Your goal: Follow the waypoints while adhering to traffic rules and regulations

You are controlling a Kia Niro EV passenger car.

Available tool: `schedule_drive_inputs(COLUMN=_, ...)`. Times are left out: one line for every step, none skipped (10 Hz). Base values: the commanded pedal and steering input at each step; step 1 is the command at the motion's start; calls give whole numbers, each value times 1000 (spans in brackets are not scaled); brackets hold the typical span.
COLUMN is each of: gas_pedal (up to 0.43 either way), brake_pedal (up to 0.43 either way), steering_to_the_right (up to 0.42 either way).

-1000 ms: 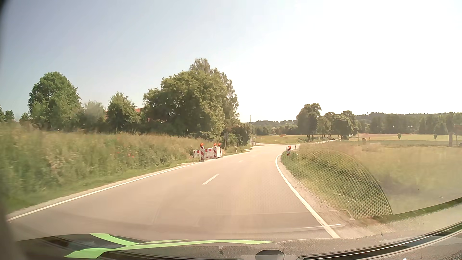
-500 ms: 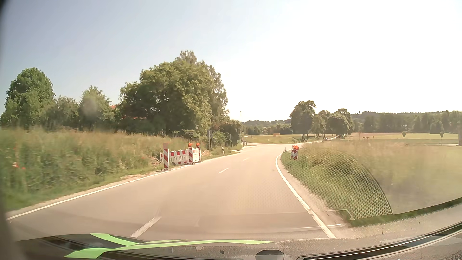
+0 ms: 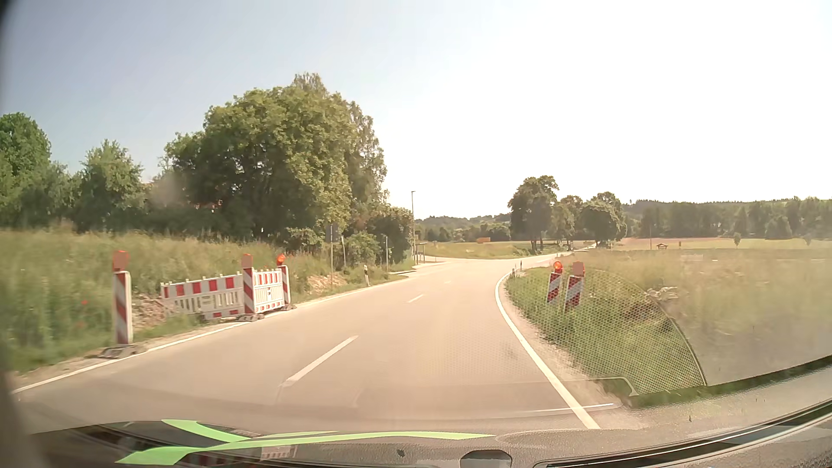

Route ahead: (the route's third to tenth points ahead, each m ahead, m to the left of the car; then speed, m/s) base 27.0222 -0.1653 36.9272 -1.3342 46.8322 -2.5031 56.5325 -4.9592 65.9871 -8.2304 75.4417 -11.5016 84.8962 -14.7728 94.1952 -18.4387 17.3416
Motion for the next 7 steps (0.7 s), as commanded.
schedule_drive_inputs(gas_pedal=138, brake_pedal=0, steering_to_the_right=20)
schedule_drive_inputs(gas_pedal=169, brake_pedal=0, steering_to_the_right=20)
schedule_drive_inputs(gas_pedal=177, brake_pedal=0, steering_to_the_right=20)
schedule_drive_inputs(gas_pedal=189, brake_pedal=0, steering_to_the_right=20)
schedule_drive_inputs(gas_pedal=189, brake_pedal=0, steering_to_the_right=19)
schedule_drive_inputs(gas_pedal=189, brake_pedal=0, steering_to_the_right=18)
schedule_drive_inputs(gas_pedal=189, brake_pedal=0, steering_to_the_right=18)
